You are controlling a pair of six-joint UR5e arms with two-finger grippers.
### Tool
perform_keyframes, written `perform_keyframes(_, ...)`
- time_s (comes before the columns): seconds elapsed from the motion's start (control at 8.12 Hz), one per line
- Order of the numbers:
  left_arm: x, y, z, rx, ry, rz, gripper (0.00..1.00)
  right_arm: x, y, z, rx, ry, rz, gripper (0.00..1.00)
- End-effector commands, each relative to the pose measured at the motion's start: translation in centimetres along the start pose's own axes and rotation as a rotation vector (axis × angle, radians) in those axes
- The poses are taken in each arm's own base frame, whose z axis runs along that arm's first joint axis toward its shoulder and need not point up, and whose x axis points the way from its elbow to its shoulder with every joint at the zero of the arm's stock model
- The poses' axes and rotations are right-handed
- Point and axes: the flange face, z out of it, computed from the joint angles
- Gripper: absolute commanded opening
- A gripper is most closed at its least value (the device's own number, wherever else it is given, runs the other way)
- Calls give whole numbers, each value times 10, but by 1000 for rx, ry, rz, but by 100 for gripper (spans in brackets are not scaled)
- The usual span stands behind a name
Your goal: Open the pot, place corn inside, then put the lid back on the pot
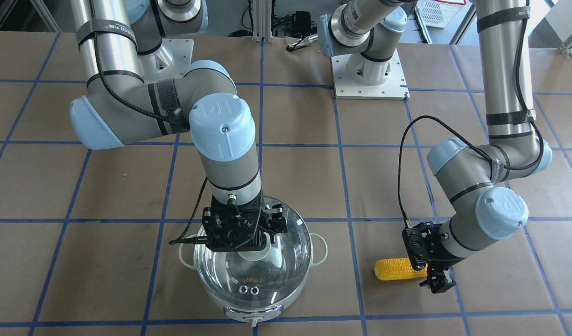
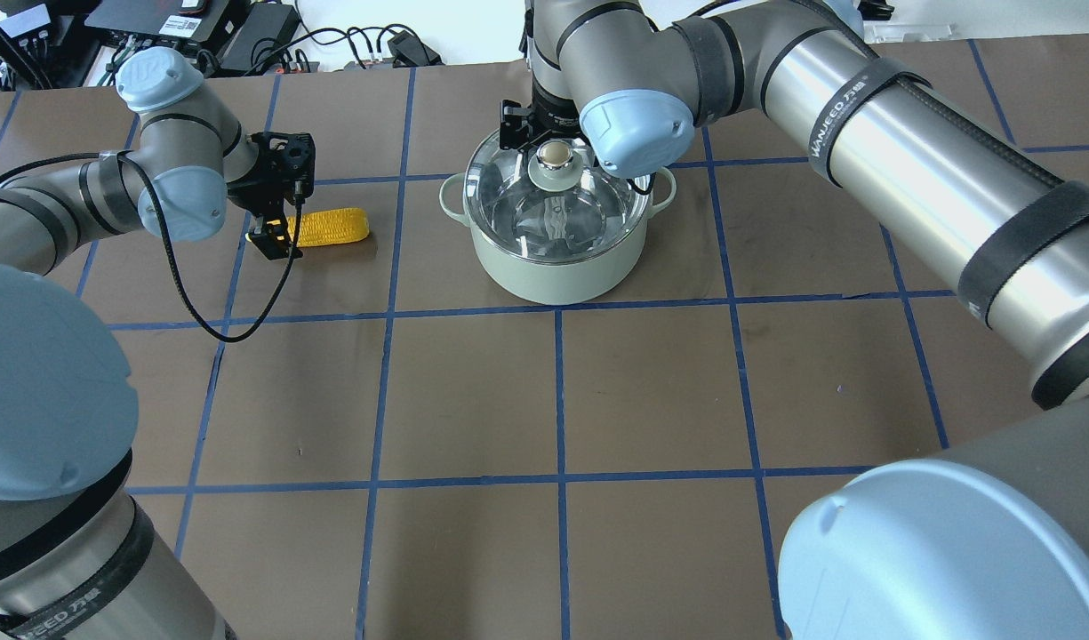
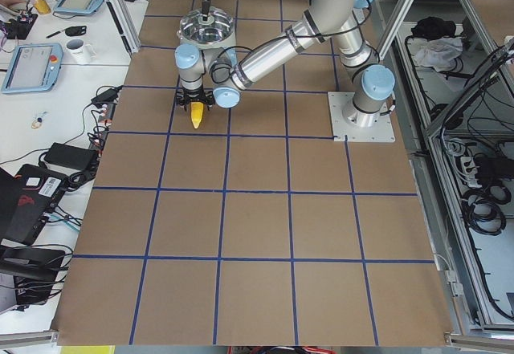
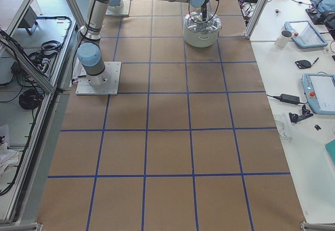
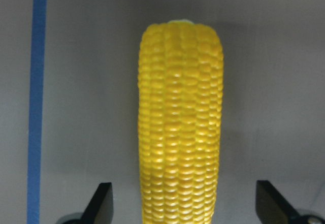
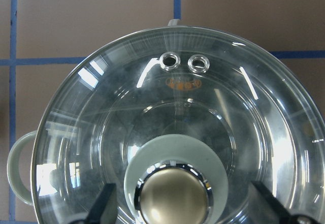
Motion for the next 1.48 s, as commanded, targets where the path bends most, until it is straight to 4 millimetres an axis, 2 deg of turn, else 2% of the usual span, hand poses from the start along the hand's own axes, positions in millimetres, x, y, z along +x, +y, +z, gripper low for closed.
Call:
perform_keyframes(0.0,0,1,6,-1,10,-27,100,-2,1,0,-3,-8,-23,92)
perform_keyframes(0.12,0,0,6,-1,10,-42,100,-3,2,1,-4,-10,-25,86)
perform_keyframes(0.25,0,1,11,-1,18,-49,100,-3,3,4,-10,-10,-25,69)
perform_keyframes(0.37,1,1,13,0,21,-46,61,-3,3,3,-9,-12,-25,54)
perform_keyframes(0.49,0,1,12,-2,18,-43,1,-3,3,4,-11,-11,-26,47)
perform_keyframes(0.74,0,4,5,-37,10,-36,0,-4,2,-3,0,-13,-25,45)
perform_keyframes(0.86,-1,3,-8,-41,-17,-42,0,-3,1,-3,0,-13,-27,45)
perform_keyframes(0.98,-2,2,-21,-43,-43,-36,0,-4,-1,-13,16,-18,-27,45)
perform_keyframes(1.11,0,0,-43,-47,-77,-33,0,-4,-1,-37,45,-27,-31,45)
perform_keyframes(1.23,4,-14,-78,-59,-129,-34,0,-2,3,-59,54,-29,-32,45)
perform_keyframes(1.35,9,-16,-109,-56,-175,-76,0,8,10,-84,32,-20,-20,46)
